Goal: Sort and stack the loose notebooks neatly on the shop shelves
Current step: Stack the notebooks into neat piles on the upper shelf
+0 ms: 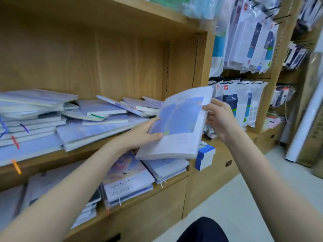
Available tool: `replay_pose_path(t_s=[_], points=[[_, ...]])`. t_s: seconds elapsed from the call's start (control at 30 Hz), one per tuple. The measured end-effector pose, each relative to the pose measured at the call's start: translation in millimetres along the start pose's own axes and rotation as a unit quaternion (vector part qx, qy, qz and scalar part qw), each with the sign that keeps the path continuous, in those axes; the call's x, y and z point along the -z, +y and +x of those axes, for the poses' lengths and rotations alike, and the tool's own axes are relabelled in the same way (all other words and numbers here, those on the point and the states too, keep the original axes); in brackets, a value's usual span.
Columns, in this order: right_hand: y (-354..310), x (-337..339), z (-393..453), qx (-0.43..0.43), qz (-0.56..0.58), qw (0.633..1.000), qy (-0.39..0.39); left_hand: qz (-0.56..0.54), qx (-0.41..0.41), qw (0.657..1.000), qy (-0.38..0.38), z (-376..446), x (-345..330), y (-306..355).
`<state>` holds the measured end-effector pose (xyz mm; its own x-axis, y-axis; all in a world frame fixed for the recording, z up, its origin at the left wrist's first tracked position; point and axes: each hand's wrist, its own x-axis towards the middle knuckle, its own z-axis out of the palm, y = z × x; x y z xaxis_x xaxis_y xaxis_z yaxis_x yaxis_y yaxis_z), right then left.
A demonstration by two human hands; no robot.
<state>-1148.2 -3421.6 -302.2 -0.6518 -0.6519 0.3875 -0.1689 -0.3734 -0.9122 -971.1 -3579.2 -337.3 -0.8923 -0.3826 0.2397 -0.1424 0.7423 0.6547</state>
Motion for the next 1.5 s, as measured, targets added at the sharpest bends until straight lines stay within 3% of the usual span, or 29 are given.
replay_pose_path(t_s=[0.07,0.17,0.27,0.37,0.43,0.53,0.63,0.67,0.73,0.8,0.87,0.93,1.0,1.17,1.4,1.43,1.5], points=[[25.8,22.4,-13.7,-0.048,0.017,0.999,-0.015,-0.103,0.060,0.993,-0.020,-20.3,-24.9,-10.0],[68.9,55.2,-30.7,-0.182,-0.005,0.983,-0.021,-0.356,0.202,0.910,-0.070,-49.2,-70.2,-29.6],[111.7,57.0,-48.4,-0.287,-0.107,0.951,-0.049,-0.317,0.275,0.906,-0.054,-66.6,-105.2,-58.0],[152.2,32.8,-59.9,-0.355,-0.101,0.922,-0.119,-0.255,0.342,0.905,-0.012,-72.5,-106.2,-88.3],[166.2,13.1,-53.8,-0.361,-0.070,0.918,-0.148,-0.257,0.339,0.905,0.024,-73.0,-96.3,-103.4],[156.8,-21.1,-26.2,-0.301,-0.038,0.933,-0.195,-0.313,0.299,0.898,0.078,-66.8,-74.2,-115.3],[154.1,-50.7,5.3,-0.248,0.015,0.946,-0.209,-0.345,0.283,0.868,0.219,-55.7,-57.9,-132.1],[161.3,-60.1,10.8,-0.246,-0.003,0.944,-0.220,-0.334,0.274,0.863,0.262,-53.1,-56.7,-141.2],[190.4,-76.0,8.8,-0.279,-0.118,0.923,-0.239,-0.221,0.282,0.893,0.273,-51.8,-57.8,-157.5],[229.8,-85.9,-1.9,-0.295,-0.260,0.885,-0.248,-0.018,0.333,0.928,0.166,-58.1,-62.8,-178.4],[264.7,-91.6,-10.6,-0.275,-0.358,0.854,-0.260,0.123,0.351,0.928,0.008,-70.7,-64.3,-193.1],[281.4,-95.6,-8.2,-0.240,-0.405,0.850,-0.234,0.169,0.329,0.924,-0.098,-83.6,-64.2,-200.8],[284.2,-100.3,-0.1,-0.194,-0.442,0.851,-0.208,0.182,0.310,0.924,-0.134,-90.8,-65.1,-203.7],[288.2,-110.4,11.2,-0.126,-0.475,0.842,-0.222,0.224,0.271,0.934,-0.070,-82.8,-62.3,-214.5],[292.7,-111.0,0.0,-0.124,-0.486,0.836,-0.222,0.237,0.238,0.931,-0.143,-82.1,-46.2,-217.8],[288.3,-110.3,-0.6,-0.112,-0.479,0.846,-0.207,0.239,0.215,0.938,-0.125,-84.8,-42.7,-213.0],[269.7,-108.9,-1.2,-0.072,-0.411,0.897,-0.143,0.265,0.108,0.958,-0.008,-89.6,-32.7,-192.7]])
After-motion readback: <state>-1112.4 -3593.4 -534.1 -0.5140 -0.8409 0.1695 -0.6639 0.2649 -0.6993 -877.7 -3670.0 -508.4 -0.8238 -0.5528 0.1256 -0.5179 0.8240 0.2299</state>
